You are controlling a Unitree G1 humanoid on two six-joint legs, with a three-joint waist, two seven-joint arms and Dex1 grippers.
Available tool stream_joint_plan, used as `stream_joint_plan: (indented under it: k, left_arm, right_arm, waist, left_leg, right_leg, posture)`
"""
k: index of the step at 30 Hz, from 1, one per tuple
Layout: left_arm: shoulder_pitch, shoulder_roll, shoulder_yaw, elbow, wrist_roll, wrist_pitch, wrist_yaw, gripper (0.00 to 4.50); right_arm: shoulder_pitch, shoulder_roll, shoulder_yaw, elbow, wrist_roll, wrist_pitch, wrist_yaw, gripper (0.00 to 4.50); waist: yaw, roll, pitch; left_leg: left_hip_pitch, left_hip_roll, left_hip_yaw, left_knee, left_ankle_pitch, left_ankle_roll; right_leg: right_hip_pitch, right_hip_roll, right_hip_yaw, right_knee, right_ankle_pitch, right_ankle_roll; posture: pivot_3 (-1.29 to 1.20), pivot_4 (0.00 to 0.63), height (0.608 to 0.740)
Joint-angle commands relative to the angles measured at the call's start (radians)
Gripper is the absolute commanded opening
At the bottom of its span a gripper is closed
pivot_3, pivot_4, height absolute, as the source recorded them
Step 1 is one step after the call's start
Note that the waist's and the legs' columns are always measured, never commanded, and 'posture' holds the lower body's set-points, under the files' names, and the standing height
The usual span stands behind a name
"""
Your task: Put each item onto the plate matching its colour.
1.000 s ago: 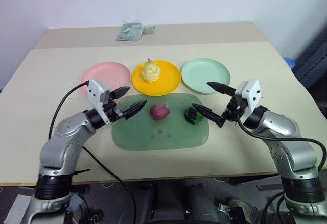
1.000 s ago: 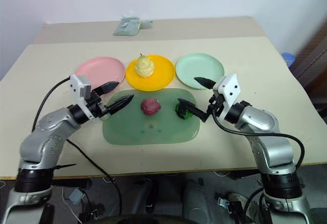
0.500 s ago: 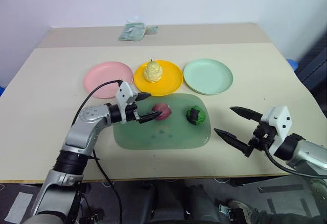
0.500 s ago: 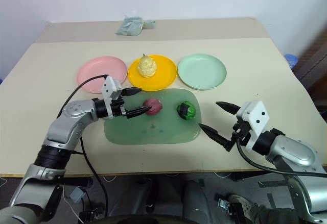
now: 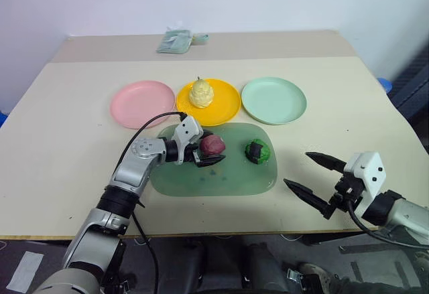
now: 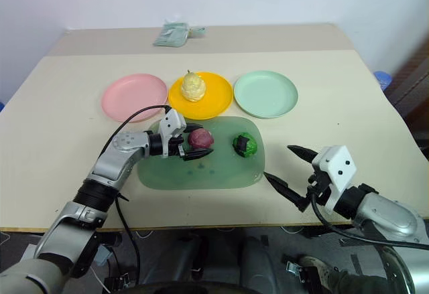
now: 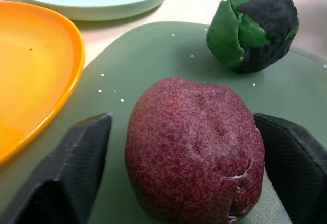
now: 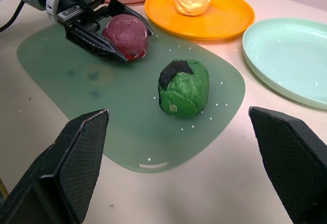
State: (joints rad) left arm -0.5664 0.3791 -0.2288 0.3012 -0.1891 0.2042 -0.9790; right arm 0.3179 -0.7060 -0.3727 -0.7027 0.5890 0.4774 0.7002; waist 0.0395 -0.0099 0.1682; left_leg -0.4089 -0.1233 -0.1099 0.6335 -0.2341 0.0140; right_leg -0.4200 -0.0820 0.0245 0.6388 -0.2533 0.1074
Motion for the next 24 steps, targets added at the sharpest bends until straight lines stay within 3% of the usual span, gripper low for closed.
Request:
stream_joint_plan:
  k: [1,6,9,15,20,24]
  left_arm:
    - [-0.018,-0.004,0.005,-0.014,0.013,-0.03,-0.001,2.65]
    - [-0.01,-0.045,0.106,-0.071,-0.057,0.017,0.096,2.65]
    - [-0.024,-0.083,0.271,-0.104,-0.1,0.078,0.317,2.65]
    - [-0.076,-0.093,0.508,-0.007,-0.026,0.049,0.796,2.65]
    - [-0.126,-0.115,0.575,0.112,-0.013,-0.006,0.965,2.65]
    - [-0.189,-0.139,0.574,0.262,-0.004,-0.074,1.012,2.65]
  right_arm:
    - [-0.004,0.004,-0.036,-0.042,0.009,-0.02,-0.009,4.5]
    - [-0.05,0.001,-0.01,-0.018,0.007,-0.024,-0.013,4.5]
    - [-0.078,0.0,-0.001,-0.004,0.003,-0.026,-0.01,4.5]
    - [-0.162,0.005,0.047,0.028,0.0,-0.023,-0.013,4.5]
    - [-0.214,0.005,0.084,0.062,-0.015,-0.027,-0.01,4.5]
    - [-0.274,0.008,0.119,0.097,-0.027,-0.029,-0.006,4.5]
  waist:
    - [0.0,0.0,0.0]
    - [0.001,0.0,0.0]
    - [0.0,-0.001,0.0]
    - [0.001,-0.001,0.0]
    - [0.009,-0.004,0.0]
    - [0.016,-0.004,0.0]
  left_leg:
    - [0.0,0.0,0.0,0.0,0.0,0.0]
    - [0.0,0.0,0.0,0.0,0.0,0.0]
    - [0.0,0.0,-0.001,0.001,0.0,0.0]
    - [0.0,0.0,0.0,0.001,0.001,-0.002]
    - [0.0,0.0,-0.001,0.005,0.002,-0.004]
    - [0.0,0.0,-0.001,0.011,-0.002,0.003]
  right_leg:
    - [0.0,0.0,0.0,0.0,0.0,0.0]
    - [0.0,0.0,0.0,0.0,0.0,0.0]
    - [0.0,0.0,-0.001,0.0,0.0,0.0]
    - [0.0,0.001,-0.001,0.001,0.0,0.0]
    - [0.002,0.0,-0.002,0.001,0.0,0.0]
    - [0.006,0.001,-0.004,0.001,0.001,0.001]
  posture:
    - [0.0,0.15,0.74]
    - [0.0,0.15,0.74]
    - [0.0,0.15,0.74]
    - [0.0,0.15,0.74]
    - [0.0,0.15,0.74]
    - [0.0,0.15,0.74]
